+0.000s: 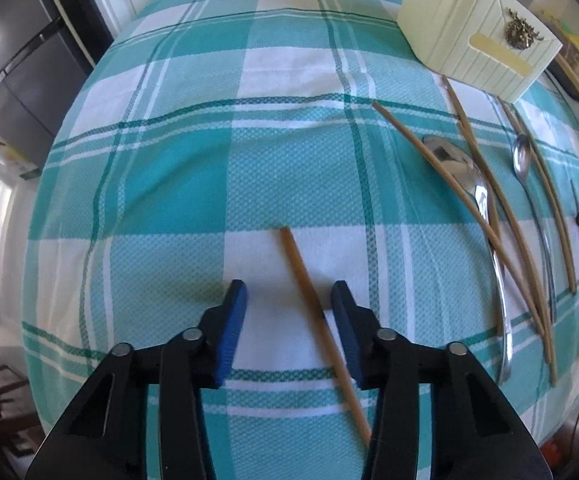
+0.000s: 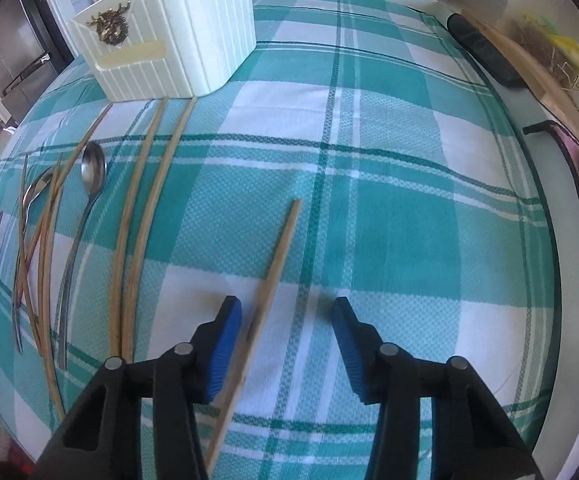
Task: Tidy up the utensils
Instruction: 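Lower the left tool onto a single wooden chopstick and close it, then lift the chopstick with the left tool and drop it into the cream holder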
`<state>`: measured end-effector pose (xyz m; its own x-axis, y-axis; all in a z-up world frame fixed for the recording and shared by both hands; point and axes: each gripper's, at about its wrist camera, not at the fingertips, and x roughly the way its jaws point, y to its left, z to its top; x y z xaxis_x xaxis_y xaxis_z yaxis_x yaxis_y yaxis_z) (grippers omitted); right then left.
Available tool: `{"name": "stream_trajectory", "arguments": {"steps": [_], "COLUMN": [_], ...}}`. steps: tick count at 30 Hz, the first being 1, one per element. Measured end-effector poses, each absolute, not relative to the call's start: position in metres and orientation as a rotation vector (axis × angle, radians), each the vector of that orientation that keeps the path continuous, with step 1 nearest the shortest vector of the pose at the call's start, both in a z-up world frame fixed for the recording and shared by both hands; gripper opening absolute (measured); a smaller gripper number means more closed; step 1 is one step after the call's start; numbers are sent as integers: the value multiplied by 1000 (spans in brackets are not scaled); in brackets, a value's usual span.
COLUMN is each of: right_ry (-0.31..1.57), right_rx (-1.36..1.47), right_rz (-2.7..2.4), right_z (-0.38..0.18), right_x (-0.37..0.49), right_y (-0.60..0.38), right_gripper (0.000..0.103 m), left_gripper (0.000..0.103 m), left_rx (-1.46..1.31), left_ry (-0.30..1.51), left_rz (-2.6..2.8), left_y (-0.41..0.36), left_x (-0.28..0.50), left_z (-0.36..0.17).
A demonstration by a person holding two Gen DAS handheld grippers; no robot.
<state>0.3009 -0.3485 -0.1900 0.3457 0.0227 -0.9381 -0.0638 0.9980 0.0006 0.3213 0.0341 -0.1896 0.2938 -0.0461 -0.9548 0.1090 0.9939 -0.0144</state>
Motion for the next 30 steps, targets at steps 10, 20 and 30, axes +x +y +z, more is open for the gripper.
{"name": "stream_trajectory", "arguments": {"steps": [10, 20, 30], "right_ry": [1133, 838, 604], "right_rx": [134, 84, 23], "right_rz": [73, 183, 209], "right_z": [-176, -60, 20], "right_x": [339, 279, 247], "right_y": [-362, -346, -326], "right_gripper": [6, 6, 6], "left_gripper": [4, 4, 3], "left_rx": [-51, -140, -175], "left_ry": [1152, 900, 721], "left_rz": [-129, -226, -295], "left_y": [38, 59, 62], "left_x": [339, 292, 275], "left_z": [-170, -74, 5]}}
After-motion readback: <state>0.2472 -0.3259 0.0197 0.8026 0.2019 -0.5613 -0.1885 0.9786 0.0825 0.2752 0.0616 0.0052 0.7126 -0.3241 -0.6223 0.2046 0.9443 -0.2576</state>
